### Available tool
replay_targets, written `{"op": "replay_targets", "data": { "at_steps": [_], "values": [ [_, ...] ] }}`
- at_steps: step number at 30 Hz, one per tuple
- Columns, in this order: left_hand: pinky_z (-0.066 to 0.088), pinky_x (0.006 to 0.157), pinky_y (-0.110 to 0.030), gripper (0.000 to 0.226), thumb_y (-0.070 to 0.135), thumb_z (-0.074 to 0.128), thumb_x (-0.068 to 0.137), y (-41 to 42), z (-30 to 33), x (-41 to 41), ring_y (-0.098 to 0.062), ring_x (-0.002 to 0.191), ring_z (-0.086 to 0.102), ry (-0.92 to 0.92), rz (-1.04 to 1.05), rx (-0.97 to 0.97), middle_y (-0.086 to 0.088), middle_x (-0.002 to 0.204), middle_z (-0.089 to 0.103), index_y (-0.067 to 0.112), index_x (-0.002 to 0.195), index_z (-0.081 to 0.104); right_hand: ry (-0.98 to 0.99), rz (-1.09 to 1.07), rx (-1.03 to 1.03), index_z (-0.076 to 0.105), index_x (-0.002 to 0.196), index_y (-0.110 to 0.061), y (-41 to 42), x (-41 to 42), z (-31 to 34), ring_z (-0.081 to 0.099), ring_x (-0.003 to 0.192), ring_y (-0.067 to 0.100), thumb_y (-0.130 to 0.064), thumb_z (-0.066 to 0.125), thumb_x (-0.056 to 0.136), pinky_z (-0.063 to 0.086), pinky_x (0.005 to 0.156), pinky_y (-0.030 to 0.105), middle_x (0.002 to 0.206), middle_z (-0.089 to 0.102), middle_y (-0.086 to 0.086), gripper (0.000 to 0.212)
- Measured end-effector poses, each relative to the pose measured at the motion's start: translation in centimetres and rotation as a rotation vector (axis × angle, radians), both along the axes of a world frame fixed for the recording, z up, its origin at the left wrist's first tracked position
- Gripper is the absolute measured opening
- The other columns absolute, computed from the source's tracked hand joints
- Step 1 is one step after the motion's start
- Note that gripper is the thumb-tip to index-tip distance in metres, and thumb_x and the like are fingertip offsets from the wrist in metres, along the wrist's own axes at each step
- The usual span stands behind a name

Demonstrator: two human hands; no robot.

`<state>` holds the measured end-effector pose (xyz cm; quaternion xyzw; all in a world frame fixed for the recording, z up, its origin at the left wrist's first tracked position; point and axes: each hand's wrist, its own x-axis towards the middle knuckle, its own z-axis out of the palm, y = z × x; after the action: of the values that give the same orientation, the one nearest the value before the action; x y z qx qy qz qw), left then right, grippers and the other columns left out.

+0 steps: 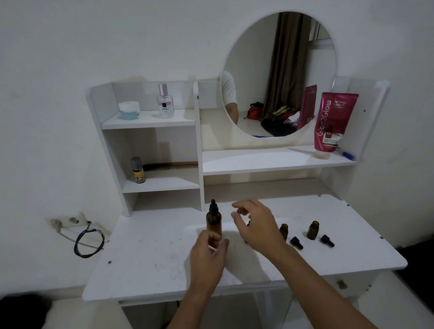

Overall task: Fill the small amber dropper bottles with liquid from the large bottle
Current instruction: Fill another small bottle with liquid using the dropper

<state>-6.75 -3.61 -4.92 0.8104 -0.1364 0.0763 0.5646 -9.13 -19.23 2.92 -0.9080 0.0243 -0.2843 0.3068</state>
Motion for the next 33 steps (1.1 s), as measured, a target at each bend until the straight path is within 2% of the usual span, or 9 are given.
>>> {"op": "replay_targets", "data": {
  "at_steps": [2,4,7,9,12,15,20,27,33],
  "values": [
    [0.048,0.068,-0.011,0.026,0.03,0.081,0.088,1.1,0.2,1.2,-0.008,0.086,0.062,-0.04,0.063,0.03,0.015,0.093,0.063,0.032,0.095,0.055,0.025,0.067,0.03,0.07,0.124,-0.02,1.4,1.2,0.5,0.062,0.1,0.005,-0.03,0.065,0.099,0.054,0.093,0.028,0.111,0.067,-0.006,0.028],
    [0.046,0.072,-0.011,0.036,0.033,0.083,0.085,1.7,0.3,2.2,-0.009,0.093,0.059,-0.042,0.11,0.084,0.014,0.102,0.059,0.029,0.104,0.053,0.068,0.083,0.084,0.067,0.128,-0.021,2.4,2.4,0.8,0.062,0.105,0.006,-0.033,0.065,0.098,0.054,0.097,0.029,0.118,0.067,-0.006,0.032],
    [0.051,0.096,-0.023,0.058,0.039,0.082,0.085,1.6,-0.1,3.6,-0.013,0.116,0.057,0.015,0.093,0.139,0.01,0.128,0.057,0.023,0.132,0.052,0.118,0.074,0.179,0.07,0.125,-0.02,3.1,3.7,1.0,0.066,0.105,0.008,-0.034,0.068,0.097,0.057,0.097,0.032,0.118,0.071,-0.005,0.031],
    [0.05,0.103,-0.031,0.06,0.041,0.076,0.09,1.2,-0.3,4.1,-0.015,0.124,0.057,0.035,0.051,0.202,0.009,0.14,0.056,0.024,0.142,0.05,0.121,0.074,0.236,0.074,0.117,-0.019,3.3,4.1,1.2,0.07,0.099,0.011,-0.031,0.071,0.095,0.059,0.093,0.033,0.111,0.075,-0.004,0.025],
    [0.054,0.098,-0.031,0.044,0.037,0.068,0.098,0.9,-0.5,4.3,-0.015,0.117,0.065,-0.015,-0.006,0.276,0.008,0.134,0.065,0.028,0.139,0.055,0.094,0.067,0.271,0.076,0.105,-0.02,3.4,4.4,1.1,0.071,0.085,0.008,-0.03,0.074,0.093,0.063,0.082,0.033,0.096,0.075,-0.007,0.016],
    [0.053,0.1,-0.031,0.044,0.033,0.067,0.099,0.9,-0.5,4.2,-0.015,0.115,0.067,-0.018,0.012,0.291,0.008,0.132,0.068,0.025,0.14,0.056,0.062,0.057,0.29,0.073,0.094,-0.018,3.5,4.8,0.7,0.07,0.077,0.006,-0.027,0.075,0.092,0.062,0.075,0.03,0.083,0.071,-0.013,0.01],
    [0.056,0.101,-0.034,0.043,0.037,0.065,0.1,1.0,-0.5,4.2,-0.014,0.113,0.067,-0.005,0.017,0.289,0.008,0.132,0.068,0.026,0.14,0.056,0.032,0.032,0.367,0.07,0.081,-0.01,4.0,5.3,0.5,0.066,0.076,0.007,-0.015,0.075,0.092,0.058,0.071,0.022,0.076,0.071,-0.004,0.013],
    [0.056,0.099,-0.033,0.043,0.039,0.065,0.1,1.0,-0.1,4.0,-0.014,0.112,0.067,0.003,0.01,0.29,0.008,0.13,0.069,0.025,0.14,0.056,0.053,-0.011,0.399,0.071,0.084,-0.013,4.2,5.2,0.5,0.066,0.072,0.0,-0.021,0.076,0.092,0.053,0.068,0.011,0.075,0.071,-0.01,0.011],
    [0.057,0.097,-0.037,0.044,0.042,0.065,0.099,1.1,0.3,3.6,-0.015,0.11,0.067,0.015,0.0,0.295,0.008,0.129,0.069,0.028,0.139,0.055,0.01,0.02,0.462,0.074,0.101,-0.018,4.1,4.0,2.8,0.07,0.085,0.004,-0.027,0.073,0.095,0.055,0.078,0.013,0.089,0.075,-0.009,0.011]
  ]
}}
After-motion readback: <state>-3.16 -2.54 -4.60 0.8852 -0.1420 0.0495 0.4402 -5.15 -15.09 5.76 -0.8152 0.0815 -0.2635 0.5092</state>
